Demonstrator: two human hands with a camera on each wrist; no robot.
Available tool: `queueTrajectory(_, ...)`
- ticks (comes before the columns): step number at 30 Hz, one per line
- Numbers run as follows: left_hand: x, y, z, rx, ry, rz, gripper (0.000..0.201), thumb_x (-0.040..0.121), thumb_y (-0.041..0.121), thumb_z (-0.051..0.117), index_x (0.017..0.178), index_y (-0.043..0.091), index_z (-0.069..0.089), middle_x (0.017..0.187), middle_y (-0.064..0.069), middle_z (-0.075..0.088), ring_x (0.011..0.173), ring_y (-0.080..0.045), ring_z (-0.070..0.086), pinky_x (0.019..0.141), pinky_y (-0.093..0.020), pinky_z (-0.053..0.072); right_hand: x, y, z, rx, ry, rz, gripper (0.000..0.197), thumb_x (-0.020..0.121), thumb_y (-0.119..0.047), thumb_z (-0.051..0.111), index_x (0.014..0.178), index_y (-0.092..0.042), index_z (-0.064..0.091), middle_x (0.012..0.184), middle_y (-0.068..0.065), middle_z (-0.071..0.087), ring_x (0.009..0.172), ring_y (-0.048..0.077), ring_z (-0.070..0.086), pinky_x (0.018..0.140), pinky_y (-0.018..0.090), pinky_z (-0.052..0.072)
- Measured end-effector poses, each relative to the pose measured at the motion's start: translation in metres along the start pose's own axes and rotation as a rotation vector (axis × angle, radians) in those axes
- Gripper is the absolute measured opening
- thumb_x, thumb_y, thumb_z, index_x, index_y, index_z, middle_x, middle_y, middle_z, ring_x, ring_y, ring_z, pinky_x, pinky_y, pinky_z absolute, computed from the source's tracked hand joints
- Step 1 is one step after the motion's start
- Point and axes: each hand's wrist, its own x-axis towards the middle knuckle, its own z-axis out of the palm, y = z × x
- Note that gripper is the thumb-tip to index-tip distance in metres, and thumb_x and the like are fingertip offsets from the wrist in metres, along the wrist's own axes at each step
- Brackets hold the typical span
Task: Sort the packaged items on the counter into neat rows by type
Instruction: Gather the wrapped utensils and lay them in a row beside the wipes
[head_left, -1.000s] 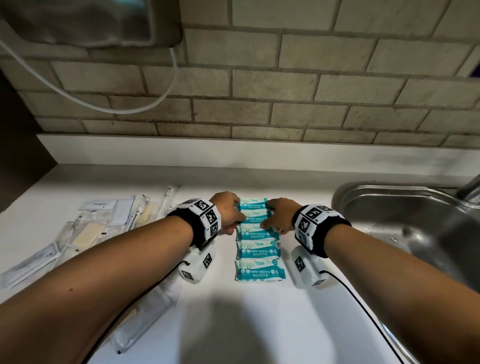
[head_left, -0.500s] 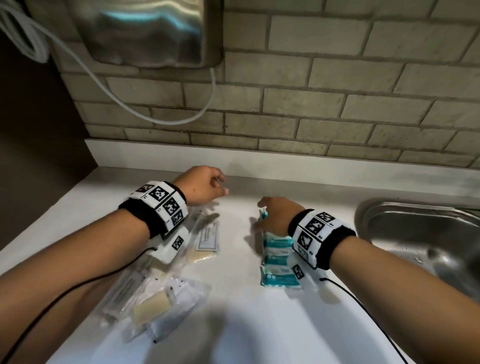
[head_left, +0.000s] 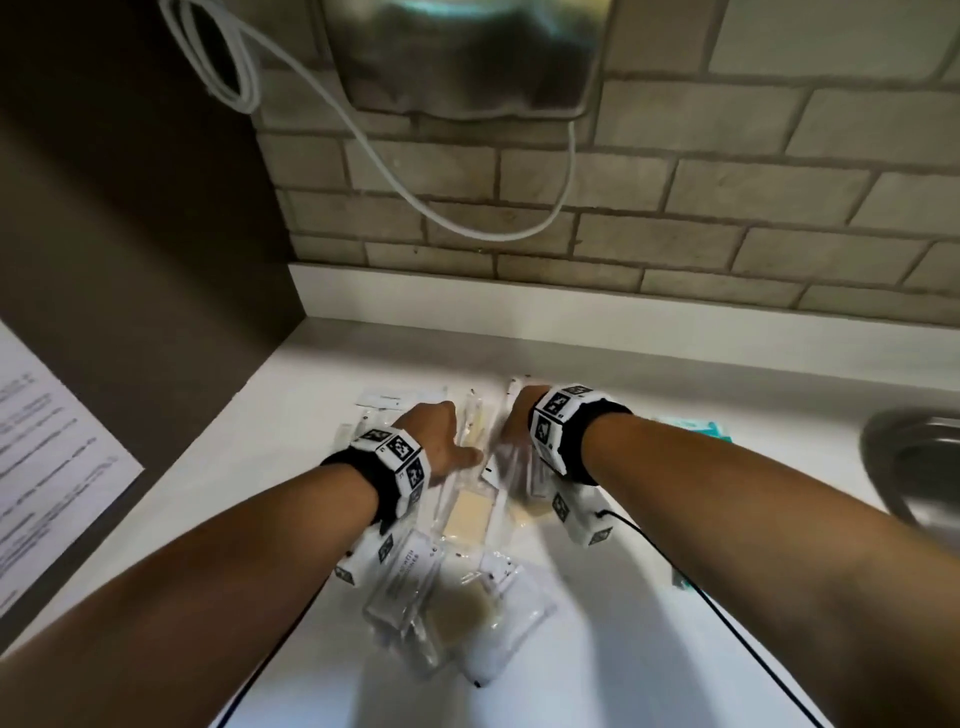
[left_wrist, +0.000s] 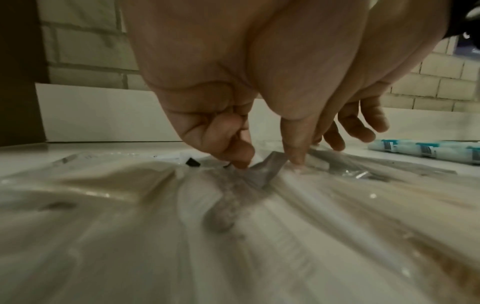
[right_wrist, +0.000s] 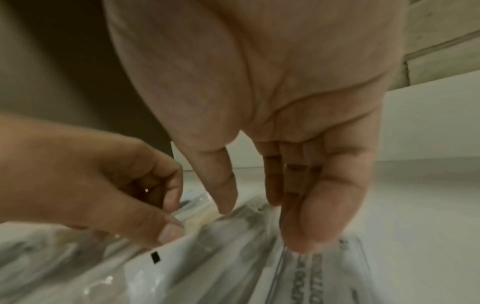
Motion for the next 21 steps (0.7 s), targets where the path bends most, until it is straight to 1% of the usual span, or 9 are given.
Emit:
queueTrajectory(2,0.004,-0.004,-0.003,-0.021,-0.032,-0.002,0.048,0.077,0.050,0.074,0.099,0.015,0.049,0.096,-0.004,0.061,0.086,-0.023,0.060,0.071,-0.031,0.048,0.005,-0.008,0.004,-0.056,-0.009,0.065,0.026,0.088,-0.020,0.066,0.114,-0.016,0.064,0.118,0.003,0.049,0.107,0.016,0.051,0.082,0.029,0.044)
queueTrajectory(3,0.008,-0.008,-0.005,-0.038,-0.055,-0.014,0.050,0.076,0.049,0.076,0.100,0.012,0.053,0.096,-0.005,0.062,0.087,-0.024,0.061,0.070,-0.030,0.048,0.016,-0.014,0.008,-0.128,-0.029,0.057,0.036,0.090,-0.024,0.065,0.125,-0.019,0.059,0.127,0.004,0.048,0.116,0.019,0.051,0.091,0.033,0.046)
queueTrajectory(5,0.010,-0.009,-0.006,-0.122,-0.088,-0.048,0.043,0.073,0.045,0.080,0.086,0.008,0.063,0.078,-0.004,0.067,0.071,-0.020,0.065,0.062,-0.027,0.047,0.026,-0.012,0.016,-0.139,-0.005,0.036,0.054,0.086,-0.033,0.068,0.136,-0.017,0.053,0.133,0.005,0.052,0.124,0.026,0.052,0.099,0.043,0.047)
queueTrajectory(8,0.014,-0.018,-0.007,-0.343,-0.120,-0.108,0.033,0.070,0.033,0.085,0.071,0.003,0.070,0.057,-0.007,0.069,0.049,-0.019,0.062,0.061,-0.031,0.056,0.034,-0.012,0.016,0.172,0.088,0.104,0.049,0.079,-0.030,0.075,0.120,-0.006,0.062,0.120,0.011,0.063,0.114,0.029,0.060,0.091,0.037,0.051)
queueTrajectory(11,0.013,-0.023,-0.015,-0.563,-0.089,-0.131,0.026,0.073,0.018,0.084,0.079,0.001,0.066,0.063,-0.017,0.070,0.050,-0.023,0.063,0.058,-0.033,0.056,0.034,-0.007,0.014,0.458,0.168,0.177,0.041,0.082,-0.018,0.070,0.119,-0.003,0.062,0.124,0.016,0.061,0.114,0.032,0.059,0.090,0.034,0.050)
queueTrajectory(14,0.017,-0.022,-0.031,-0.598,0.033,-0.070,0.014,0.082,0.017,0.072,0.074,0.012,0.060,0.068,-0.010,0.067,0.057,-0.024,0.064,0.047,-0.021,0.044,0.029,-0.012,0.006,0.584,0.321,0.221,0.041,0.088,-0.025,0.062,0.122,-0.002,0.056,0.121,0.015,0.061,0.111,0.032,0.059,0.077,0.030,0.044)
queueTrajectory(16,0.023,-0.015,-0.042,-0.595,0.129,-0.031,0.012,0.088,0.020,0.059,0.078,0.014,0.056,0.078,-0.005,0.062,0.069,-0.025,0.059,0.052,-0.023,0.039,0.024,-0.014,0.001,0.613,0.398,0.233,0.044,0.088,-0.033,0.058,0.119,-0.002,0.053,0.114,0.015,0.064,0.100,0.033,0.064,0.068,0.029,0.046)
queueTrajectory(18,0.034,-0.002,-0.044,-0.621,0.137,-0.009,0.021,0.092,0.025,0.049,0.096,0.005,0.055,0.092,-0.012,0.063,0.086,-0.034,0.061,0.064,-0.027,0.040,0.018,-0.014,-0.001,0.669,0.442,0.213,0.045,0.087,-0.034,0.055,0.118,-0.001,0.053,0.110,0.018,0.066,0.091,0.034,0.067,0.065,0.031,0.051)
queueTrajectory(21,0.047,0.016,-0.033,-0.616,0.042,0.013,0.037,0.092,0.028,0.046,0.116,0.000,0.045,0.104,-0.022,0.067,0.088,-0.039,0.069,0.059,-0.031,0.051,0.007,-0.012,0.004,0.637,0.504,0.213,0.043,0.089,-0.032,0.052,0.118,0.000,0.051,0.114,0.020,0.062,0.098,0.037,0.063,0.076,0.035,0.050)
